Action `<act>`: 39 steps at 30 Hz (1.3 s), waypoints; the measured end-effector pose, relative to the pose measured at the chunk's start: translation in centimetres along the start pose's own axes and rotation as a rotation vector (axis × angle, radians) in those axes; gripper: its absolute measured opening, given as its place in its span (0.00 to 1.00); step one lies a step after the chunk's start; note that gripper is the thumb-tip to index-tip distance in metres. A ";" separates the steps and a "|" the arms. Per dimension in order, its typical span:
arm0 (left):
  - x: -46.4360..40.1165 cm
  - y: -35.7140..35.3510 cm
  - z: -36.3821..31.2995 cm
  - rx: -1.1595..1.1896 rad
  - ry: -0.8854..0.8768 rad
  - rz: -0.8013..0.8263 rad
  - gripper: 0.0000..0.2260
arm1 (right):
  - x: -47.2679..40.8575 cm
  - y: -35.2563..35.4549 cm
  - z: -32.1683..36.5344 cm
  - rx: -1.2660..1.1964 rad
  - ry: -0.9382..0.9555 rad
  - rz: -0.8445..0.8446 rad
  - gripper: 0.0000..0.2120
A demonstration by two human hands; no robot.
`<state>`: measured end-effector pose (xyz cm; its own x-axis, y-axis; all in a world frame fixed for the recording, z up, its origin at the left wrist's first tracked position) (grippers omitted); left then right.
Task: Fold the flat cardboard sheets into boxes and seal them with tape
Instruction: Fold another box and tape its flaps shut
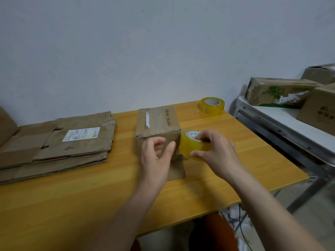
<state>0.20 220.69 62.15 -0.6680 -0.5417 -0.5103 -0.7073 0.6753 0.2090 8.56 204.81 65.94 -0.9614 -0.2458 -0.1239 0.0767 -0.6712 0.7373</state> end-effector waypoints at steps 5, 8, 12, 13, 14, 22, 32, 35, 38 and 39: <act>0.9 -2.2 1.3 0.085 0.080 0.167 0.05 | 0.5 -0.7 0.4 -0.027 -0.014 0.020 0.17; 0.4 -1.8 0.9 -0.006 -0.009 0.125 0.07 | 0.7 -0.7 0.3 -0.025 -0.025 0.017 0.17; 0.4 -1.7 0.5 0.051 -0.016 0.100 0.07 | 1.0 -0.6 0.5 0.057 0.043 0.022 0.22; 0.5 -1.7 0.6 0.059 0.001 0.093 0.06 | 1.1 -0.7 0.7 0.105 0.096 0.020 0.25; 0.5 -1.6 0.7 0.072 0.022 0.082 0.05 | 1.3 -0.7 0.9 0.131 0.160 0.001 0.29; 1.4 -2.3 0.8 0.598 0.367 0.014 0.05 | 0.0 -1.8 -4.0 -0.918 -0.149 0.014 0.23; 0.1 2.3 1.5 0.345 0.272 -0.200 0.06 | -0.6 -0.9 -5.7 -0.897 -0.190 -0.087 0.14; 0.0 2.7 2.0 0.376 0.297 -0.165 0.05 | -0.9 -0.8 -6.4 -0.867 -0.182 -0.160 0.24; 0.5 2.3 2.4 0.406 0.336 -0.122 0.05 | -1.1 -1.7 -6.7 -0.871 -0.223 -0.157 0.26; 0.5 2.6 2.6 0.373 0.333 -0.125 0.05 | -1.3 -1.7 -6.9 -0.844 -0.231 -0.164 0.24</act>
<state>-1.35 223.49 60.25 -0.6643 -0.7185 -0.2059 -0.6962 0.6951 -0.1794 11.46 201.46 60.23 -0.9997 -0.0151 0.0192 0.0146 -0.9996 -0.0248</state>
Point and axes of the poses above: each hand's wrist, its own x-axis away from the middle knuckle, its own y-axis out of the back of the hand, z = x × y, the point moved 7 cm from there along -x, towards the middle knuckle, and after that the axes turned 13 degrees about -y, right-handed, at the moved point
